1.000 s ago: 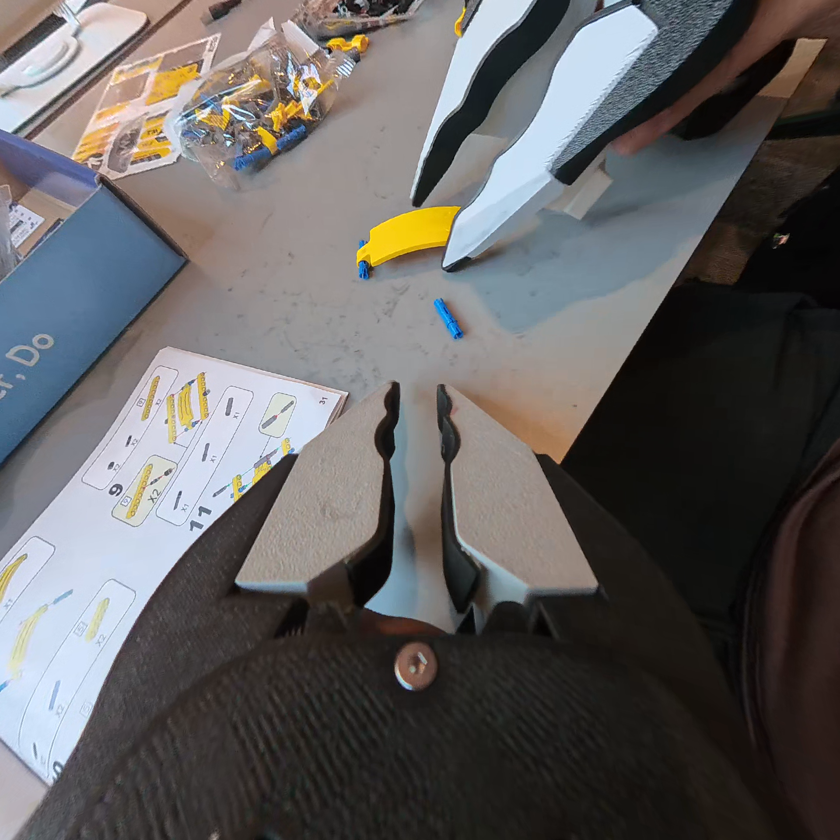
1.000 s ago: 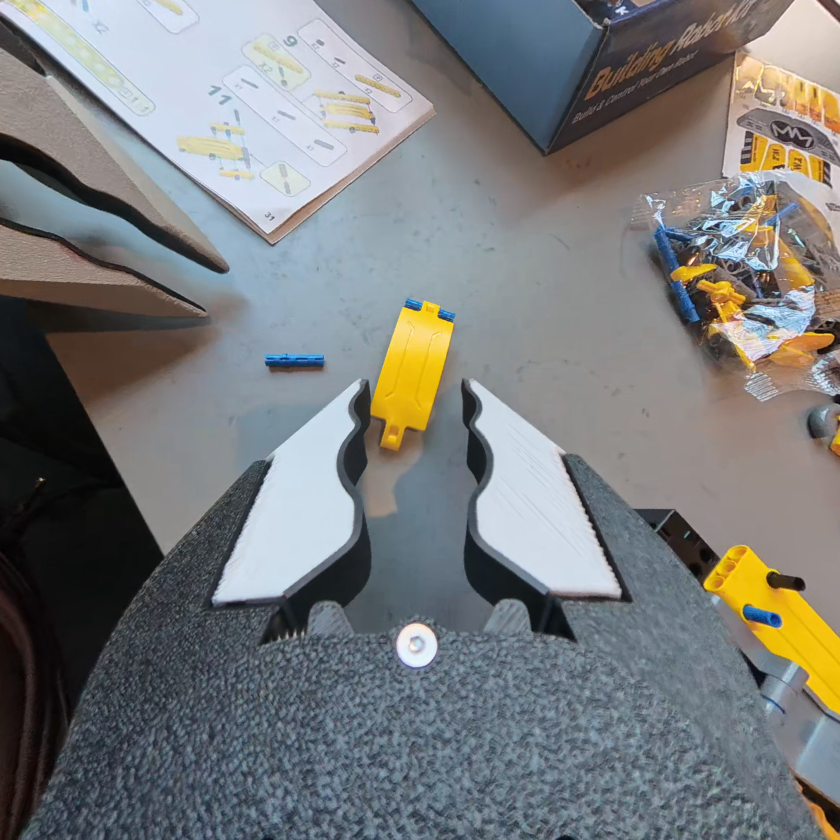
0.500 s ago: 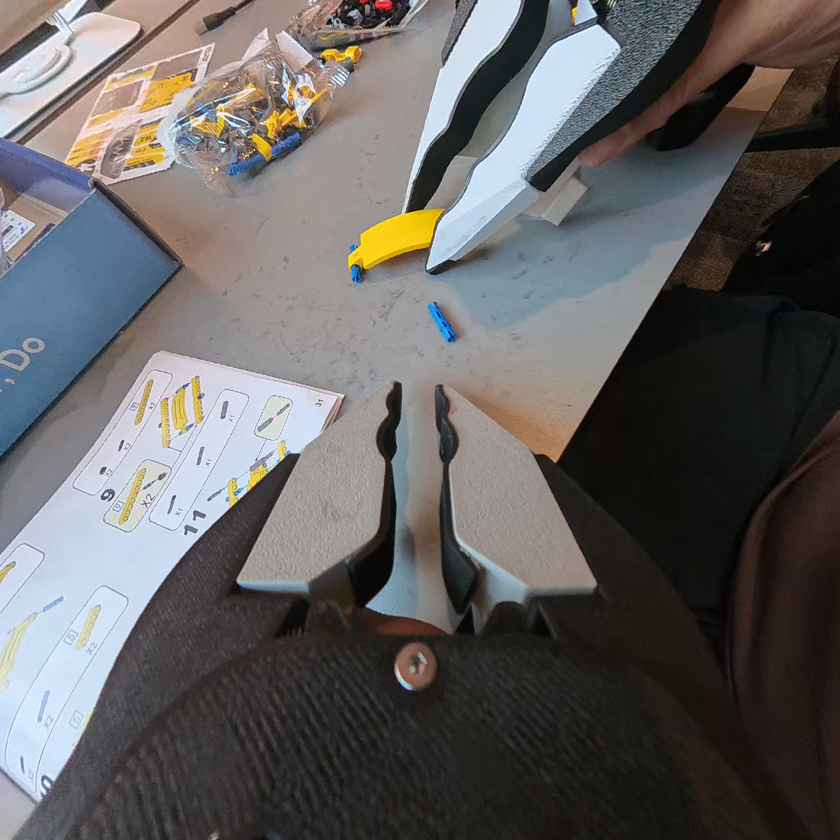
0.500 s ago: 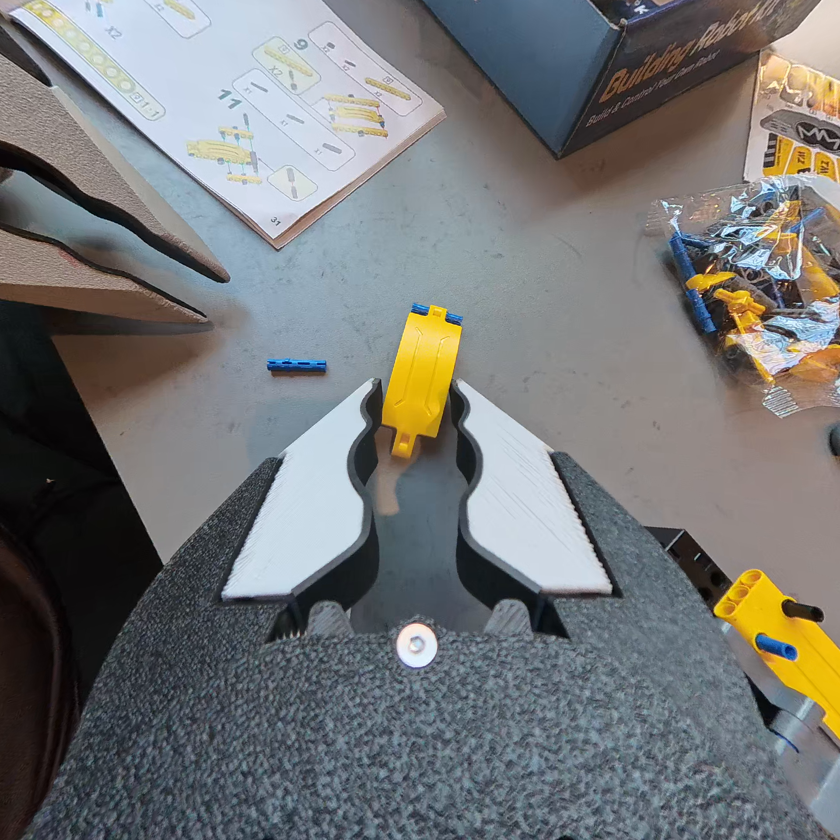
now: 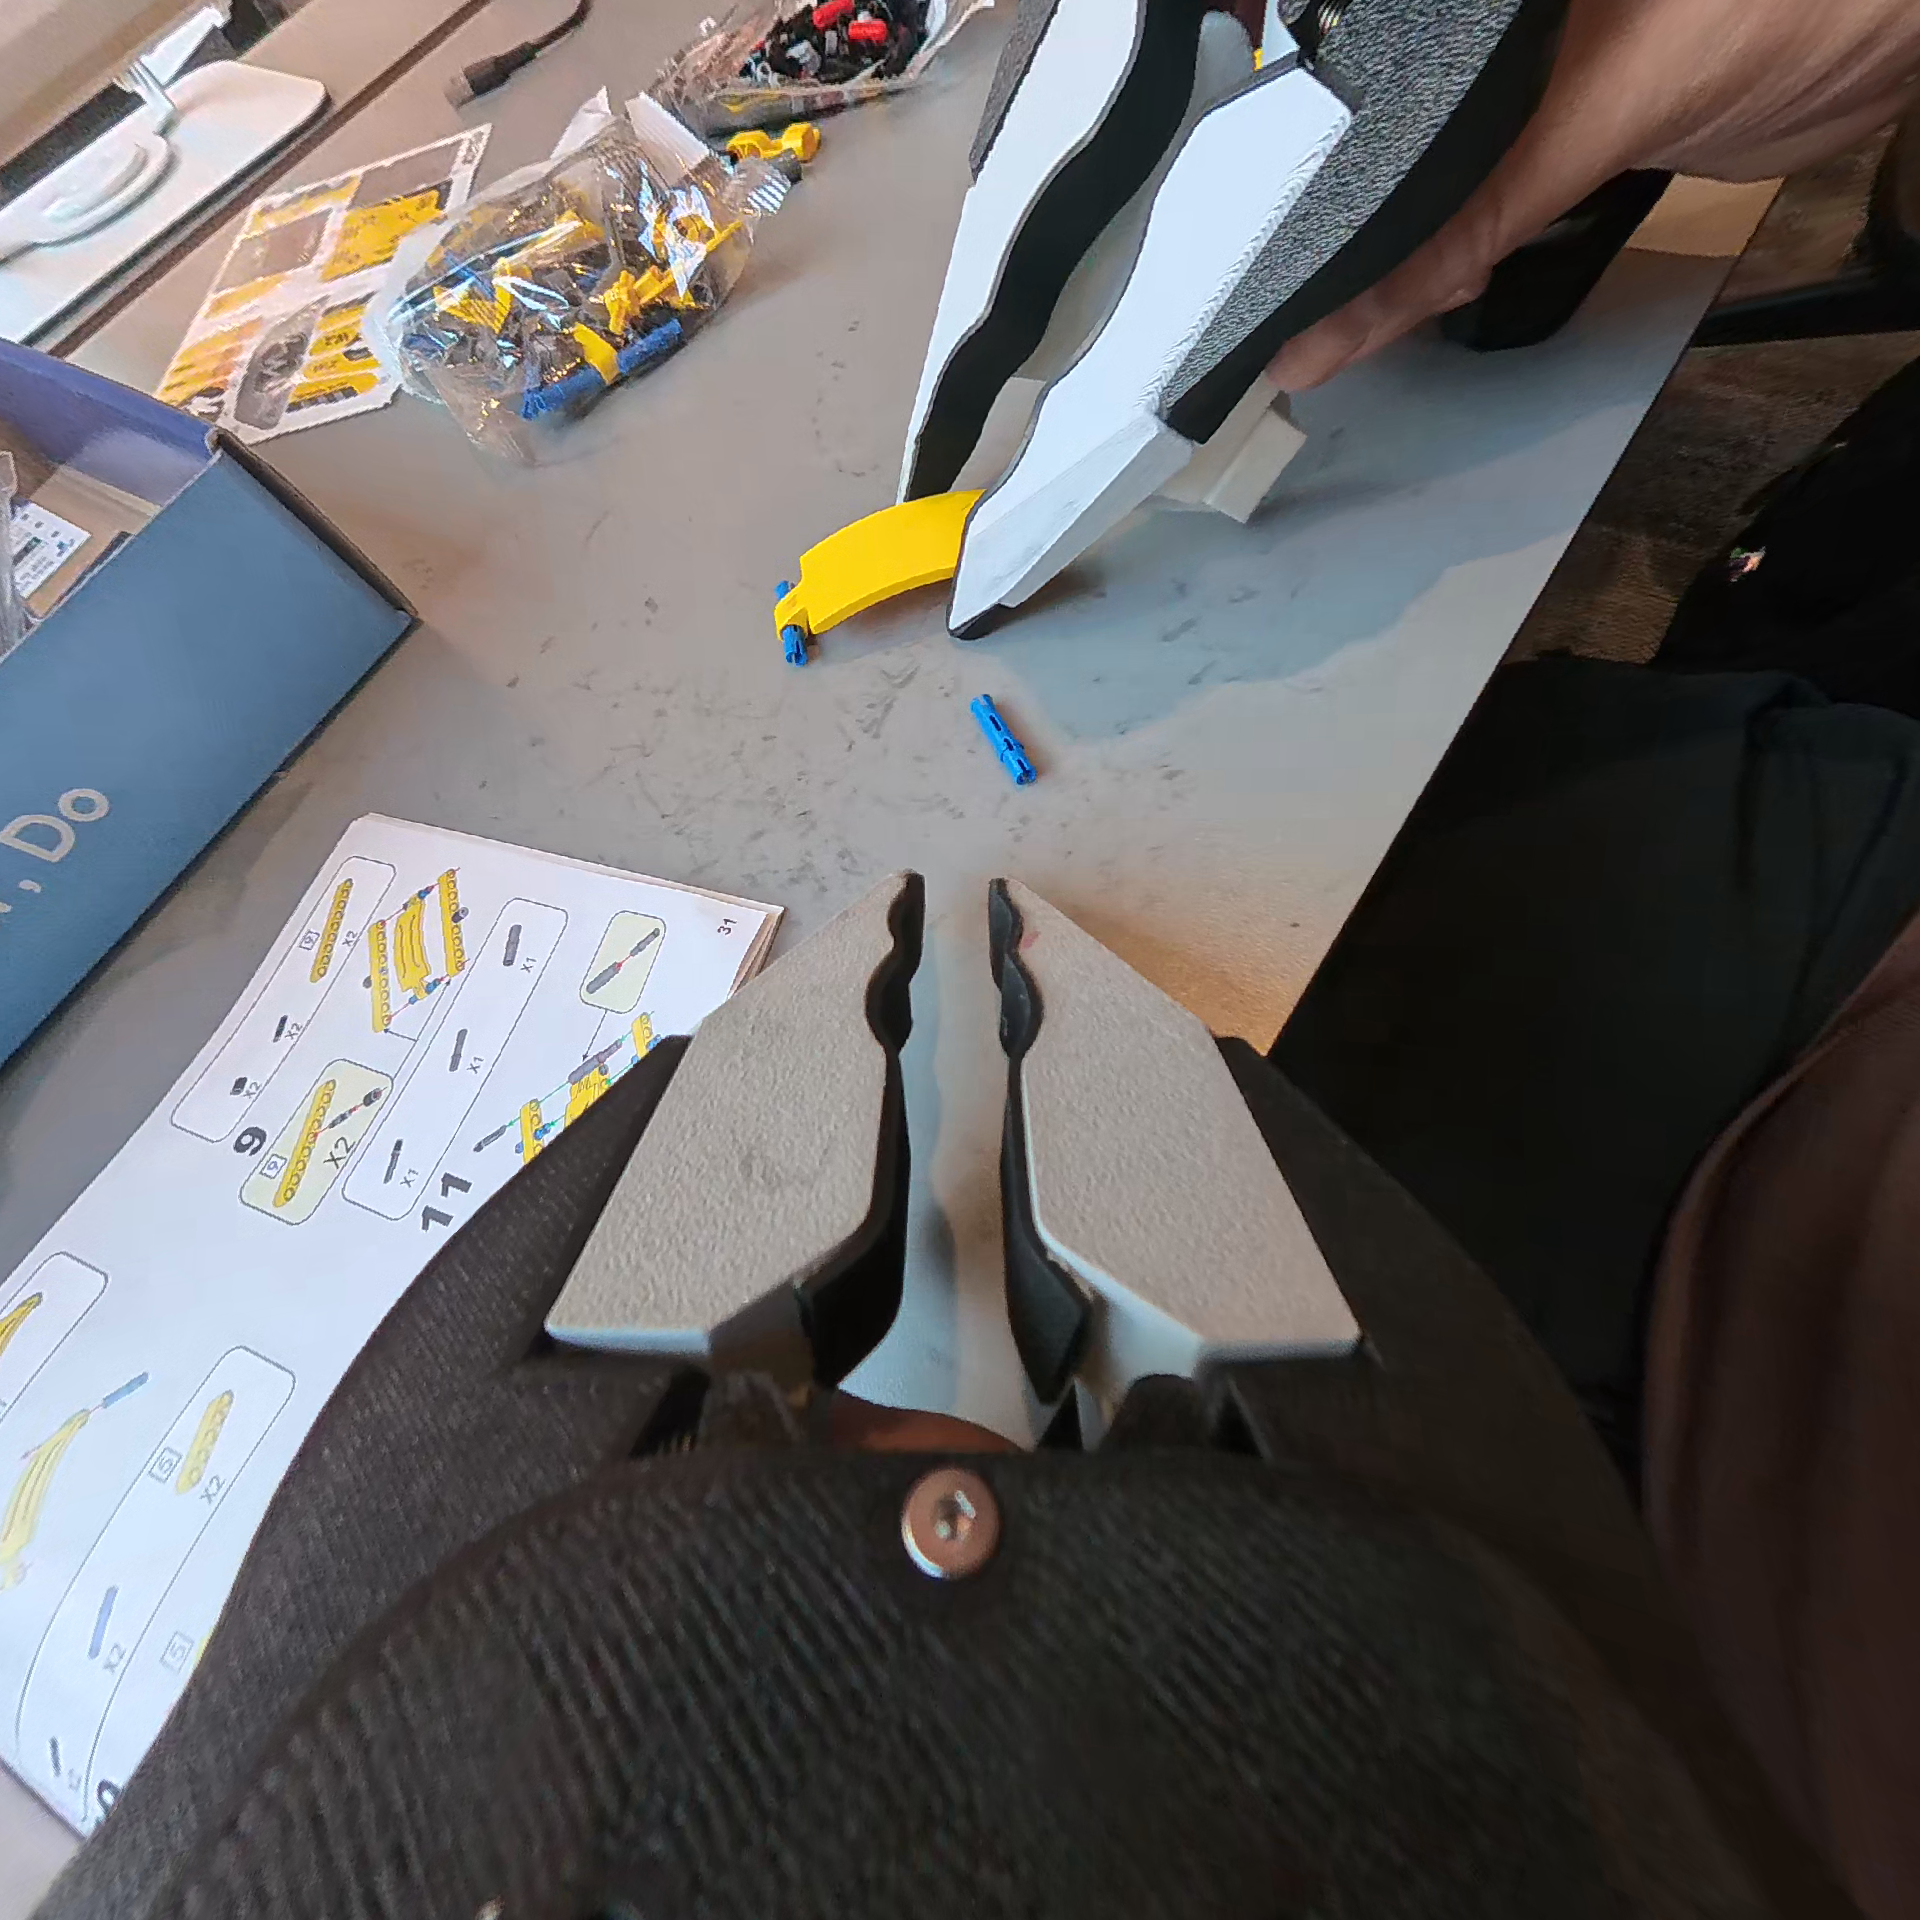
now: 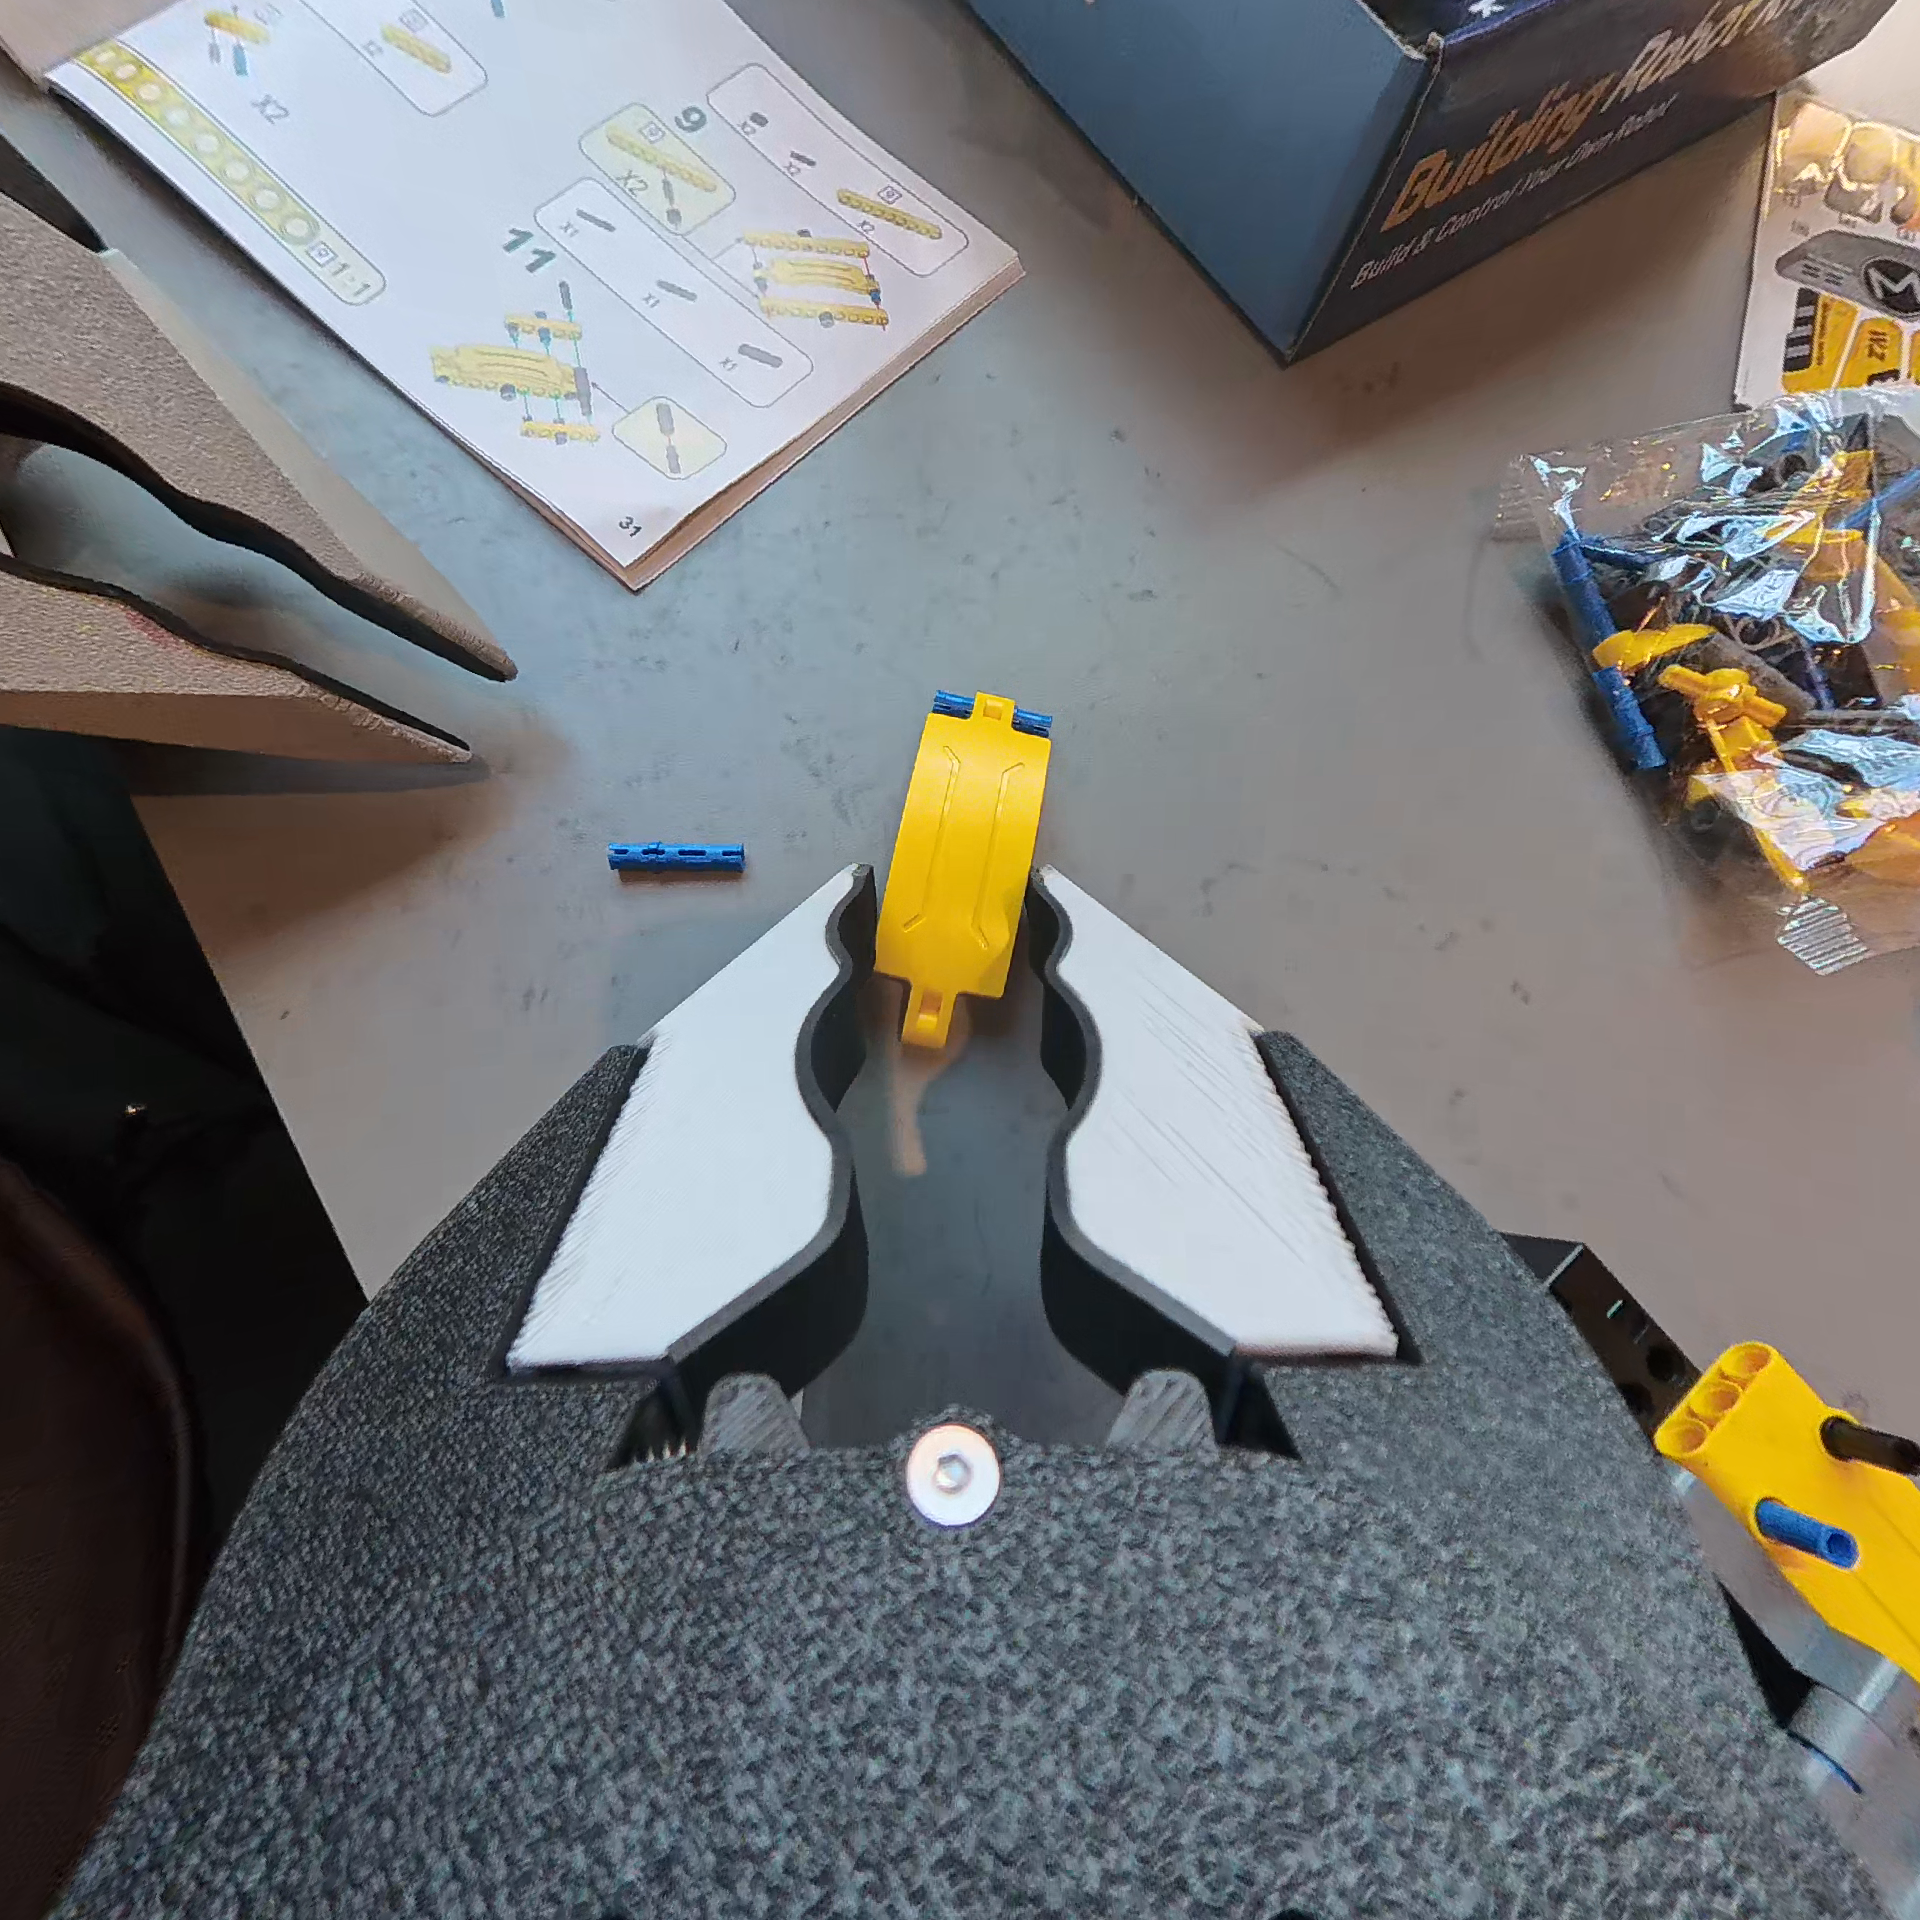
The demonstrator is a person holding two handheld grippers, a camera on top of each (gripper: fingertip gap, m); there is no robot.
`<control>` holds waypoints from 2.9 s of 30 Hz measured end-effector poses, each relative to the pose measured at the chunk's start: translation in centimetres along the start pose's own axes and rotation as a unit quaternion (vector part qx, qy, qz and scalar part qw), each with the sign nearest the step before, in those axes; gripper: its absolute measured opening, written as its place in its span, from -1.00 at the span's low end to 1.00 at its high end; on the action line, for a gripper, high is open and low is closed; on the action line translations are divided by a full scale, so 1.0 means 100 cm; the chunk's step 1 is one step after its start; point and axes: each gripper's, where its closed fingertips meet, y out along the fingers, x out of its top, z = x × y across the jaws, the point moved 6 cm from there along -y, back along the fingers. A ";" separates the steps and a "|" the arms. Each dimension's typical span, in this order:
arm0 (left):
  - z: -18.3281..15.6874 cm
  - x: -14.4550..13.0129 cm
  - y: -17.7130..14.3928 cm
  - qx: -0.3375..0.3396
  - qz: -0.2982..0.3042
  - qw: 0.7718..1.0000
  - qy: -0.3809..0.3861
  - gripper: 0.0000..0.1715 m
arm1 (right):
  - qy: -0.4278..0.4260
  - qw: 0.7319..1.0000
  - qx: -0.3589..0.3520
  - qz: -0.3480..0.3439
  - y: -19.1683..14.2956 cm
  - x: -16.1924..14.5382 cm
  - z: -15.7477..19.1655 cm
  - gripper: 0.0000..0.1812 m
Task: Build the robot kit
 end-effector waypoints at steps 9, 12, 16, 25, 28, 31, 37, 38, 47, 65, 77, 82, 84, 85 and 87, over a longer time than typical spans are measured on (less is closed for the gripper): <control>0.000 0.000 0.000 -0.001 0.001 1.000 -0.003 -0.90 | 0.003 1.000 0.004 0.000 0.001 0.000 0.000 -0.69; 0.000 0.000 0.000 -0.003 0.002 1.000 -0.004 -0.90 | 0.003 1.000 0.003 0.000 0.001 0.000 0.000 -0.69; 0.000 0.000 0.000 0.002 -0.001 1.000 0.000 -0.90 | 0.002 1.000 0.003 0.000 0.001 0.000 0.000 -0.69; 0.000 0.000 0.000 0.005 -0.003 1.000 0.004 -0.90 | -0.003 1.000 -0.001 -0.001 0.001 0.001 0.000 -0.69; 0.000 0.000 0.000 0.006 -0.004 1.000 0.005 -0.90 | -0.002 1.000 0.001 -0.001 0.002 0.001 -0.001 -0.70; 0.000 0.000 0.000 0.007 -0.004 1.000 0.005 -0.90 | -0.003 1.000 -0.001 -0.001 0.002 0.002 -0.001 -0.70; 0.000 0.000 -0.001 0.008 -0.005 1.000 0.006 -0.90 | -0.011 1.000 -0.009 -0.003 0.003 0.003 -0.001 -0.70; 0.000 0.000 0.000 0.008 -0.005 1.000 0.006 -0.90 | -0.011 1.000 -0.009 -0.003 0.003 0.003 -0.001 -0.71; 0.000 0.000 0.000 0.008 -0.006 1.000 0.007 -0.90 | -0.008 1.000 -0.006 -0.003 0.003 0.003 -0.001 -0.71; 0.010 0.007 -0.008 0.067 -0.022 0.996 0.051 -0.66 | 0.001 0.990 0.118 -0.072 -0.012 0.021 0.019 -0.71; -0.012 0.018 -0.017 0.102 -0.059 0.969 0.216 -0.52 | -0.011 0.960 0.275 -0.047 -0.022 0.024 0.061 -0.72; -0.018 0.016 -0.014 0.088 -0.059 0.968 0.228 -0.59 | -0.013 0.951 0.308 -0.034 -0.022 0.020 0.070 -0.72; -0.020 0.014 -0.013 0.083 -0.053 0.967 0.236 -0.67 | -0.003 0.948 0.315 -0.034 -0.021 0.020 0.071 -0.72; -0.021 0.013 -0.012 0.082 -0.051 0.966 0.239 -0.73 | 0.003 0.947 0.318 -0.035 -0.020 0.020 0.071 -0.72; -0.022 0.012 -0.012 0.078 -0.051 0.966 0.240 -0.79 | 0.017 0.946 0.323 -0.036 -0.019 0.020 0.069 -0.72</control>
